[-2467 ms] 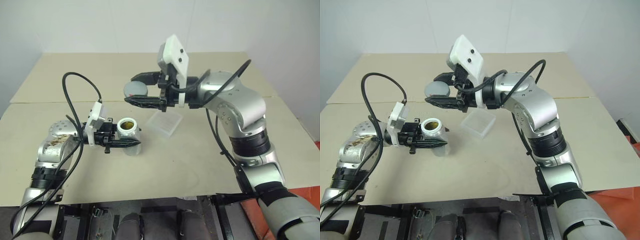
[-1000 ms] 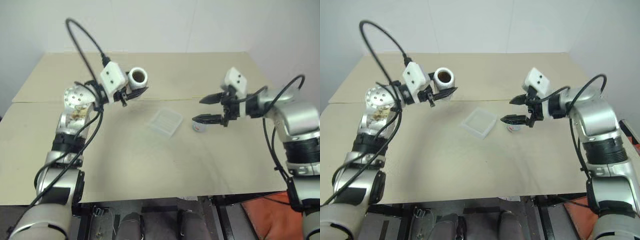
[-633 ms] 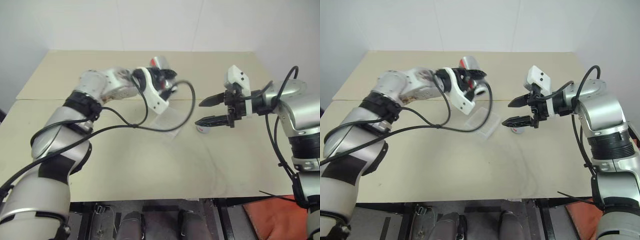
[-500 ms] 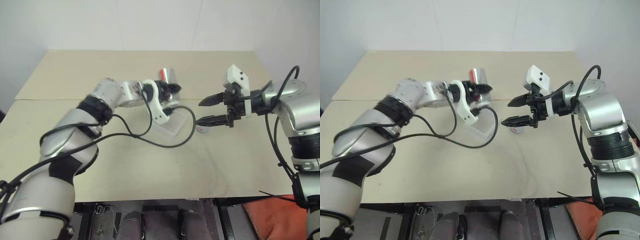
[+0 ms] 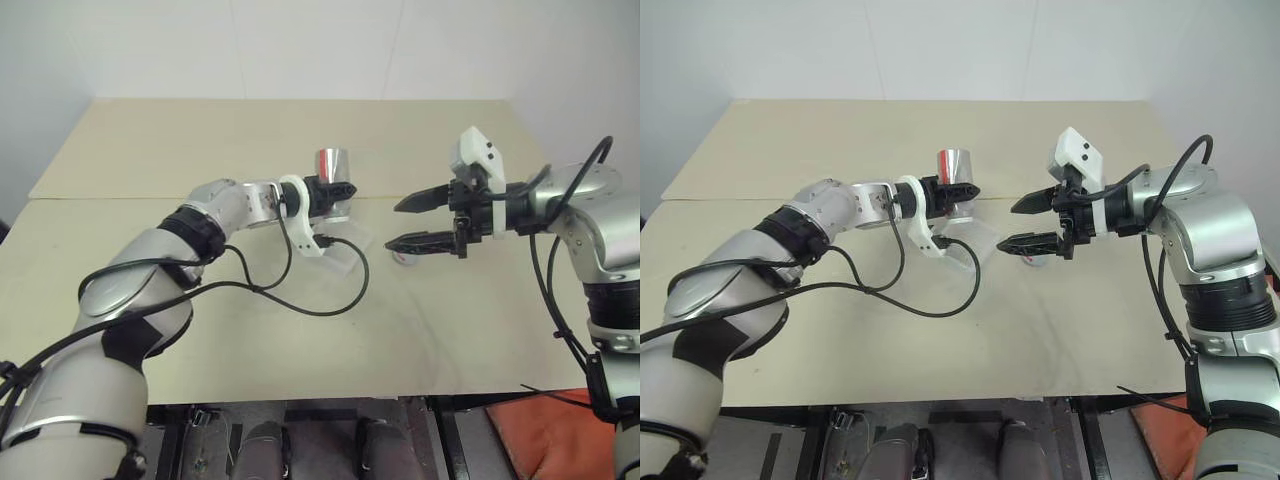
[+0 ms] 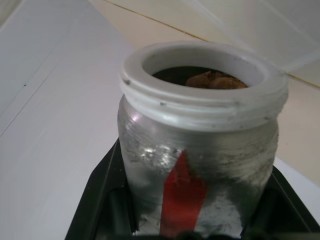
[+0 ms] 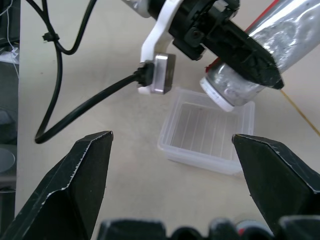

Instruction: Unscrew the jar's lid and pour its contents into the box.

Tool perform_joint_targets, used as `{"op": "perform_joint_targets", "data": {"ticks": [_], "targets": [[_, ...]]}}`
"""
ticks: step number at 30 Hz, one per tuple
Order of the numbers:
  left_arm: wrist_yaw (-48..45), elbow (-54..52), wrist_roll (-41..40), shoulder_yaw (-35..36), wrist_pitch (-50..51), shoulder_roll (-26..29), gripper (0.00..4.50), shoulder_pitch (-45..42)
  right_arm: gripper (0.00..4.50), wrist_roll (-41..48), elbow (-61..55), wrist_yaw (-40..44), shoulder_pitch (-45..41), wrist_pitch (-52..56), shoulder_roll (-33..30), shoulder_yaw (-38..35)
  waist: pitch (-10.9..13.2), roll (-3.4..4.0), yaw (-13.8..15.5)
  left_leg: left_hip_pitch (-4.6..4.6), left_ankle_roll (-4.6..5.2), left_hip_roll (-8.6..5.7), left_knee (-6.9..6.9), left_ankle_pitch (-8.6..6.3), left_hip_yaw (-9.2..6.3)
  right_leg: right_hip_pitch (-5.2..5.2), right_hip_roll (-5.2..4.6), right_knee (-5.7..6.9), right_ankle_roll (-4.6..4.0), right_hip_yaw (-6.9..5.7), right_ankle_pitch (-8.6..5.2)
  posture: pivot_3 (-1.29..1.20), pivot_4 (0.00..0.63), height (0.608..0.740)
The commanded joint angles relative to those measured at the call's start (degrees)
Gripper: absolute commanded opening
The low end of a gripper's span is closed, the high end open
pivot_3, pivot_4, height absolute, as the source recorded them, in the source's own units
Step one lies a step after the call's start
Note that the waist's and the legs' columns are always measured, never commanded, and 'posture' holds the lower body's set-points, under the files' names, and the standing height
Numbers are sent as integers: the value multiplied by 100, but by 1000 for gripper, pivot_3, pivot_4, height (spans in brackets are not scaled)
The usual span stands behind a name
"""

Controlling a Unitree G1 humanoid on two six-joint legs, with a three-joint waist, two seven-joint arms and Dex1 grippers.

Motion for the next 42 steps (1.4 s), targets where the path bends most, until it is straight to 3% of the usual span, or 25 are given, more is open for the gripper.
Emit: {"op": "perform_joint_targets", "data": {"ticks": [1, 6, 9, 13, 15, 17, 21, 28, 36, 38, 42], "targets": [[-280, -22, -882, 536, -380, 14, 1941, 173, 4426, 33, -144, -59, -71, -62, -3, -112, 0, 0, 7, 0, 0, 0, 2, 0, 0, 0, 0, 1, 0, 0, 0, 0, 150, 740], [-956, 378, -2538, 1630, -794, 166, 1941, 602, 4426, 99, -210, -185, 18, -67, 49, -229, 0, 0, -17, 0, 0, 2, 13, 0, 0, -1, -1, 9, 0, 0, 0, 0, 150, 740], [-1895, 653, -4132, 2651, -786, 51, 1941, 889, 4426, 118, -288, -309, 118, -101, 63, -319, 0, 0, -24, 0, 0, 3, 24, 0, 0, 0, -1, 19, 0, 0, 0, 0, 150, 740], [-4788, -485, -7240, 4329, 1563, -455, 1941, 1723, 4426, 150, -362, -411, 245, -160, 67, -427, -1, 1, -29, 0, 1, 5, 42, 0, -2, 3, -2, 33, 0, 1, 0, 0, 150, 740], [-5442, -1525, -8191, 4840, 3168, -534, 1941, 2104, 4426, 152, -376, -466, 288, -151, 62, -441, 0, 1, -41, -3, 2, 8, 61, -1, -3, 3, -2, 49, 2, 4, -1, 0, 150, 740], [-5420, -2264, -8595, 5171, 4385, -592, 1941, 2384, 4426, 166, -409, -520, 333, -128, 75, -455, 0, 1, -53, -3, 3, 7, 74, -2, -6, 3, -2, 63, 6, 5, -4, 0, 150, 740], [-4951, -3124, -8941, 5648, 4992, -773, 1941, 2981, 4426, 208, -443, -585, 394, -101, 92, -474, -1, 1, -59, 10, 5, 4, 74, -3, -13, 21, -2, 62, 6, 5, -4, 0, 150, 740], [-4384, -3563, -8823, 5806, 4903, -994, 1941, 3710, 4426, 278, -493, -646, 437, -50, 142, -481, -1, 1, -27, 46, 9, 3, 72, -6, -15, 64, -2, 52, 4, 2, -3, 0, 150, 740], [-4789, -3448, -9112, 5922, 4287, -1010, 1941, 4020, 4426, 365, -580, -757, 518, -18, 175, -511, -1, 1, -11, 44, 13, 2, 70, -8, -14, 64, -2, 42, 2, 2, -2, 0, 150, 740], [-4884, -3244, -8851, 5761, 3836, -875, 1941, 3921, 4426, 379, -591, -778, 516, -14, 178, -502, -1, 1, -14, 46, 13, 2, 70, -8, -15, 66, -2, 42, 2, 2, -1, 0, 150, 740], [-4501, -1787, -7227, 4840, 1909, -261, 1941, 2840, 4426, 357, -569, -789, 500, -61, 154, -476, 0, 1, 4, 46, 13, 0, 69, -8, -14, 67, -2, 41, 1, -2, 0, 0, 150, 740]]}}
